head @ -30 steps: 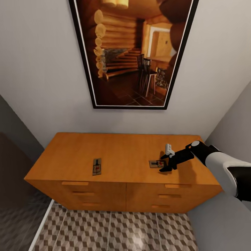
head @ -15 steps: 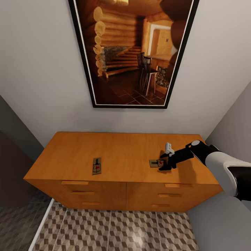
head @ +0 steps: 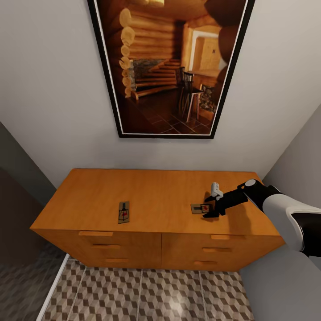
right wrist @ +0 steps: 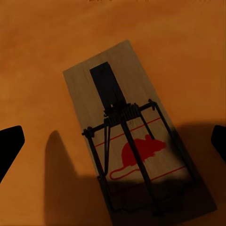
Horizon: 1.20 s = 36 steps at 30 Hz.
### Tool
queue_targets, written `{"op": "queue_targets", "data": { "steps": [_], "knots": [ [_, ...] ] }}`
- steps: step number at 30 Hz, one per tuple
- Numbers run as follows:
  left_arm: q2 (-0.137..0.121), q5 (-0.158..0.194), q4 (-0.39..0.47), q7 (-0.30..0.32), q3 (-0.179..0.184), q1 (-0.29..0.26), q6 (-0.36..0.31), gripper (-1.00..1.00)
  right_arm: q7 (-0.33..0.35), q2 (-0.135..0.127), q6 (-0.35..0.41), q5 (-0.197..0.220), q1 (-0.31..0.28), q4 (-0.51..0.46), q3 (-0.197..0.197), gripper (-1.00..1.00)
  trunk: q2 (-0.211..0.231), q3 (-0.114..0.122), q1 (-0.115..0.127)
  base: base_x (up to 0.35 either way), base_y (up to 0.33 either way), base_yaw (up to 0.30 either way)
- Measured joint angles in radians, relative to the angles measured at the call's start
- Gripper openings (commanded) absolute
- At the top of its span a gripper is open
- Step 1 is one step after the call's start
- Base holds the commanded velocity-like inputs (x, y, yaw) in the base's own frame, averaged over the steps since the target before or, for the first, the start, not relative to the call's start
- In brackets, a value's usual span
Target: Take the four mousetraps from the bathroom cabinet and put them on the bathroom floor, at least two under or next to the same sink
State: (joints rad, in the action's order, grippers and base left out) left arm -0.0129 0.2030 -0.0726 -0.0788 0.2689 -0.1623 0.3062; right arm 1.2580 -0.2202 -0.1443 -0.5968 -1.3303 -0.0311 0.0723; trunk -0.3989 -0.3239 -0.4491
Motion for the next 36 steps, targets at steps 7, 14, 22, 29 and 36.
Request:
{"op": "queue_targets", "data": {
  "steps": [7, 14, 22, 29, 36],
  "knots": [
    [0.000, 0.000, 0.000, 0.000, 0.000, 0.000, 0.000, 1.00, -0.002, 0.000, -0.001, 0.001, 0.000, 0.000, 0.000, -1.00, 0.000, 0.000, 0.000, 0.000, 0.000, 0.000],
    [0.000, 0.000, 0.000, 0.000, 0.000, 0.000, 0.000, 1.00, 0.026, 0.000, -0.010, -0.002, 0.000, 0.008, -0.007, -1.00, 0.000, 0.000, 0.000, 0.000, 0.000, 0.000],
    [0.000, 0.000, 0.000, 0.000, 0.000, 0.000, 0.000, 1.00, 0.028, 0.000, -0.010, -0.002, 0.000, 0.008, -0.007, -1.00, 0.000, 0.000, 0.000, 0.000, 0.000, 0.000],
    [0.000, 0.000, 0.000, 0.000, 0.000, 0.000, 0.000, 1.00, 0.026, 0.000, -0.010, -0.001, 0.000, 0.008, -0.007, -1.00, 0.000, 0.000, 0.000, 0.000, 0.000, 0.000],
    [0.000, 0.000, 0.000, 0.000, 0.000, 0.000, 0.000, 1.00, 0.023, 0.001, -0.010, 0.000, 0.000, 0.008, -0.010, -1.00, 0.000, 0.000, 0.000, 0.000, 0.000, 0.000]
  ]
}}
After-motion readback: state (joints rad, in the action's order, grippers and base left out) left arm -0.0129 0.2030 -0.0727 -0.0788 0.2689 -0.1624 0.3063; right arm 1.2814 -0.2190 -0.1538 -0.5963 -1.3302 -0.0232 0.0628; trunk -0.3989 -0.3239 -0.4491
